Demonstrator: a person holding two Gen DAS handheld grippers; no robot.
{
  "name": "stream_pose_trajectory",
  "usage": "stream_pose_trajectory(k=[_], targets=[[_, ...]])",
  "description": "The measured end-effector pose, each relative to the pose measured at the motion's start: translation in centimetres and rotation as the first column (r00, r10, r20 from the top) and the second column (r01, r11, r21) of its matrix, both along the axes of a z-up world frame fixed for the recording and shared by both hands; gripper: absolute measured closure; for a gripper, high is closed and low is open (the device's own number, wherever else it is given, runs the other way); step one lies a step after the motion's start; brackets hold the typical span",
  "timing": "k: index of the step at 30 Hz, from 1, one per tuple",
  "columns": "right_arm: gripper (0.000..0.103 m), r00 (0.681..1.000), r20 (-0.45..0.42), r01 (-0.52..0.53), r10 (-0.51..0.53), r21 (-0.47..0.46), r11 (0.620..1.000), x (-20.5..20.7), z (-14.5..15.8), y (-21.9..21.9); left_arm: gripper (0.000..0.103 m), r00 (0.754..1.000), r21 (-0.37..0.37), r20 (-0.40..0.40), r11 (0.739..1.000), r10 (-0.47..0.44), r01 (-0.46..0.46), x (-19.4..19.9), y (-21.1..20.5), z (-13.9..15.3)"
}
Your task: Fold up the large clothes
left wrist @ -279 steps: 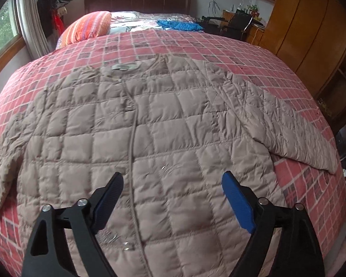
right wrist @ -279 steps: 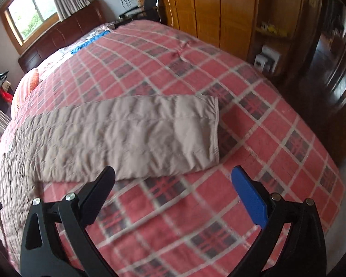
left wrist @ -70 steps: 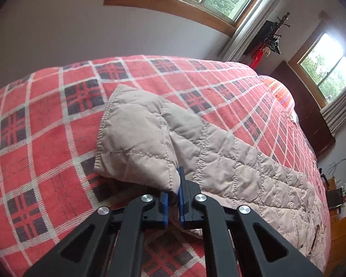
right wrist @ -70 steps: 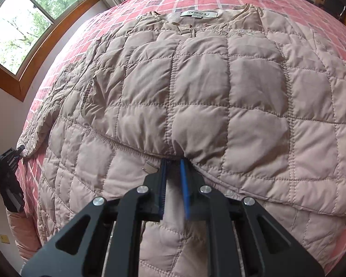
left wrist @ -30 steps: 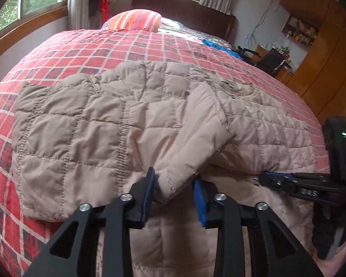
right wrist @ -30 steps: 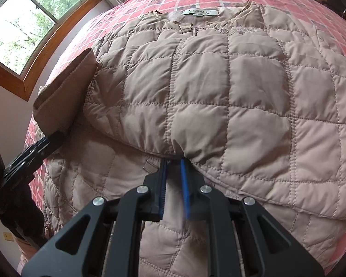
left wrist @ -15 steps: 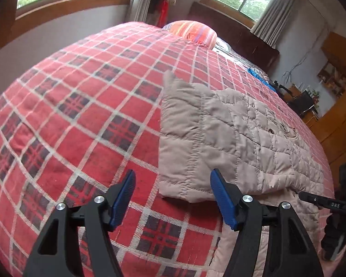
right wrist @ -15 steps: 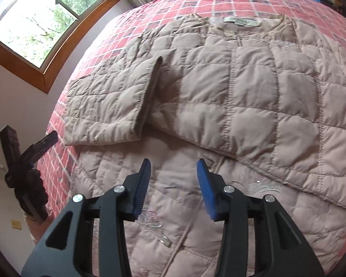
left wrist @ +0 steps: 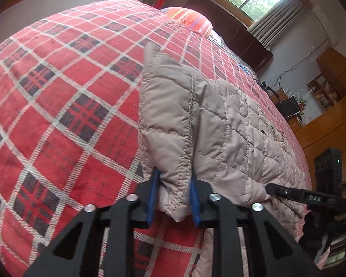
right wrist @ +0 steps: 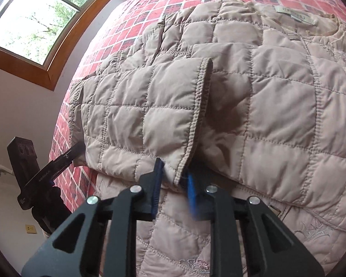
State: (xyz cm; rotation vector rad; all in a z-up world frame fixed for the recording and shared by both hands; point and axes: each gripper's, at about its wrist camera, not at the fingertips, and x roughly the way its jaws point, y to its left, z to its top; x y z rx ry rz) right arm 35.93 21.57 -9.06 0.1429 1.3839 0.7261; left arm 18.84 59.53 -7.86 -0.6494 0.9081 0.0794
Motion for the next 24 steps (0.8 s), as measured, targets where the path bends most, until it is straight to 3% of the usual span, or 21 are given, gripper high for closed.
stream_pose_trajectory(k=[2, 5, 10, 18, 24], targets=[[0.093, 1.0, 0.016, -0.011, 0.011, 0.004, 1.0, -0.4, 0.4, 0.2, 0.094, 1.0, -0.02, 0.009, 1.0, 0.016, -0.016, -0.1, 0.1, 0.3], [0.094, 0.999, 0.045, -0.015, 0.015, 0.011, 1.0, -1.0, 1.5, -0.1, 0.096, 0.999, -0.001, 0.032, 1.0, 0.026, -0.026, -0.5, -0.8, 1.5], [0.094, 0.993, 0.119, 0.021, -0.023, 0.013, 1.0, -1.7, 4.3, -2.9, 0.097, 0.994, 0.058, 0.103, 0.998, -0.037, 0.031, -0.5, -4.3, 4.6], [0.094, 0.969, 0.199, 0.142, -0.148, 0.047, 0.989, -2.1, 8.1, -12.0, 0.097, 0.975, 0.117, 0.149, 0.982, -0.164, 0.148, 2.1, -11.7, 7.7], [0.094, 0.94, 0.239, 0.242, -0.242, 0.029, 0.97, -2.8, 8.2, -19.2, 0.097, 0.96, 0.151, 0.129, 0.962, -0.249, 0.229, 4.9, -17.5, 7.1]])
